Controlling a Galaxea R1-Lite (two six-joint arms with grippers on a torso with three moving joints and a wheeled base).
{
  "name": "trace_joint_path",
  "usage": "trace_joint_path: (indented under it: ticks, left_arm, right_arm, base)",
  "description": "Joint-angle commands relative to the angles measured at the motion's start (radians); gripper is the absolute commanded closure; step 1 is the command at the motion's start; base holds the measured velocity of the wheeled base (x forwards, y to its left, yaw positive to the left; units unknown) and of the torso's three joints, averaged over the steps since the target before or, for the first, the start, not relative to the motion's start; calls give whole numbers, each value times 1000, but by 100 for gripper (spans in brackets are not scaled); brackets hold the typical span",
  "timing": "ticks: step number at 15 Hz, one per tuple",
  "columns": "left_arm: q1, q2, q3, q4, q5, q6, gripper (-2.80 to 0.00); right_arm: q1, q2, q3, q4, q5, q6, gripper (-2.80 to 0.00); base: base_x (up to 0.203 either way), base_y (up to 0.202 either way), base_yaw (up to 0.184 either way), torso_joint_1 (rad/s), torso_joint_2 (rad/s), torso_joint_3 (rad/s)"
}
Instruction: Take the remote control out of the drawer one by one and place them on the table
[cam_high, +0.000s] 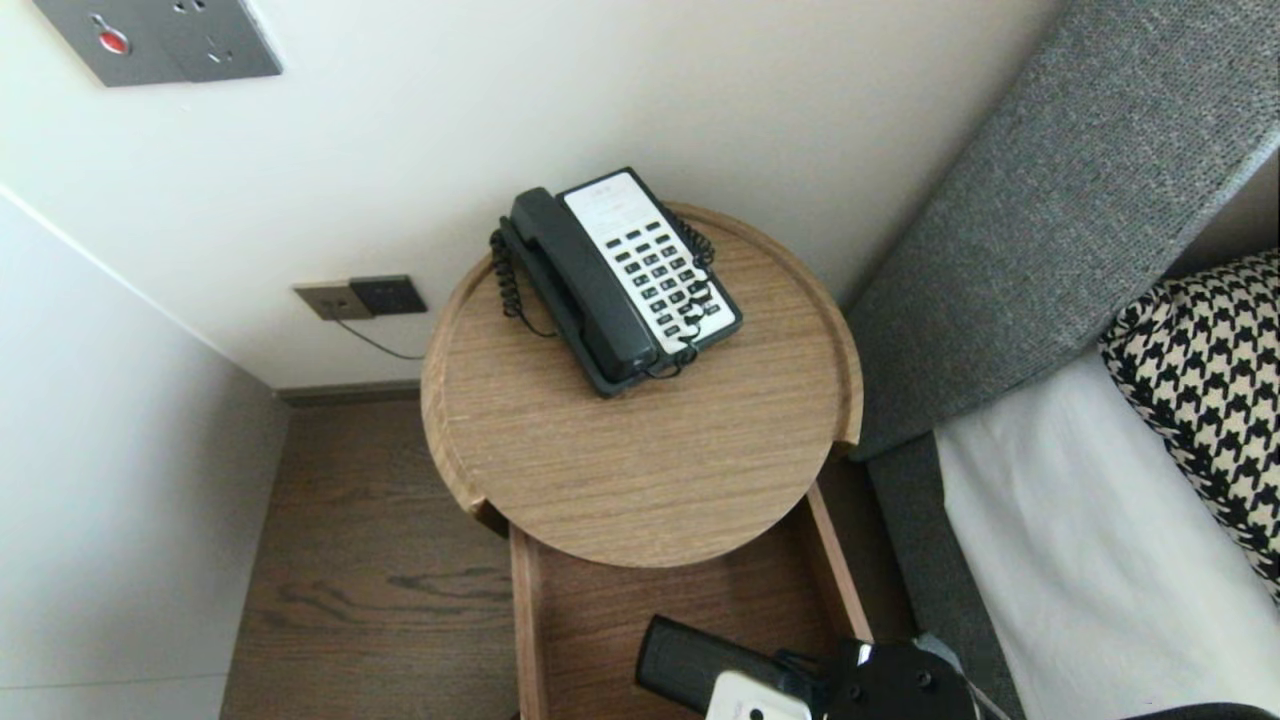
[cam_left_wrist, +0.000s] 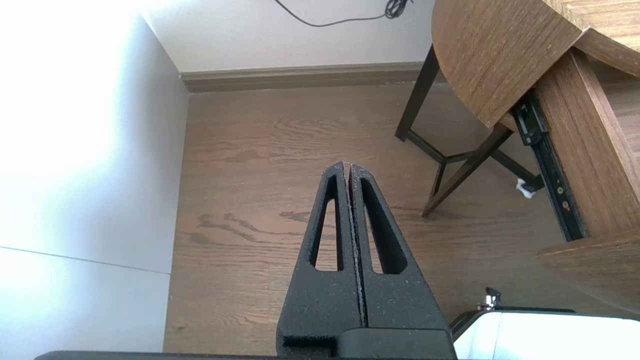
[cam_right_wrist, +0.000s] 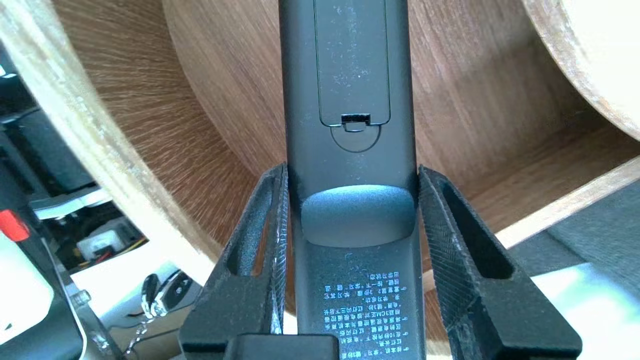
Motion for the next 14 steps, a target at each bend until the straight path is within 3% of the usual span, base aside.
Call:
trace_joint_path:
  ticks: [1,11,14]
  left_arm:
    - [0,-1,0,0,0,0,0]
    - [0,-1,0,0,0,0,0]
    - [0,-1,0,0,0,0,0]
  right_arm:
    - [26,-7,0,-3,-33,-2,0]
    - [15,-17,-163,7,-68,-19,0]
    - [-38,69,-276,26,-59,-44,0]
  base:
    - [0,0,0,0,0,0]
    - [0,0,0,0,0,0]
    - [0,0,0,0,0,0]
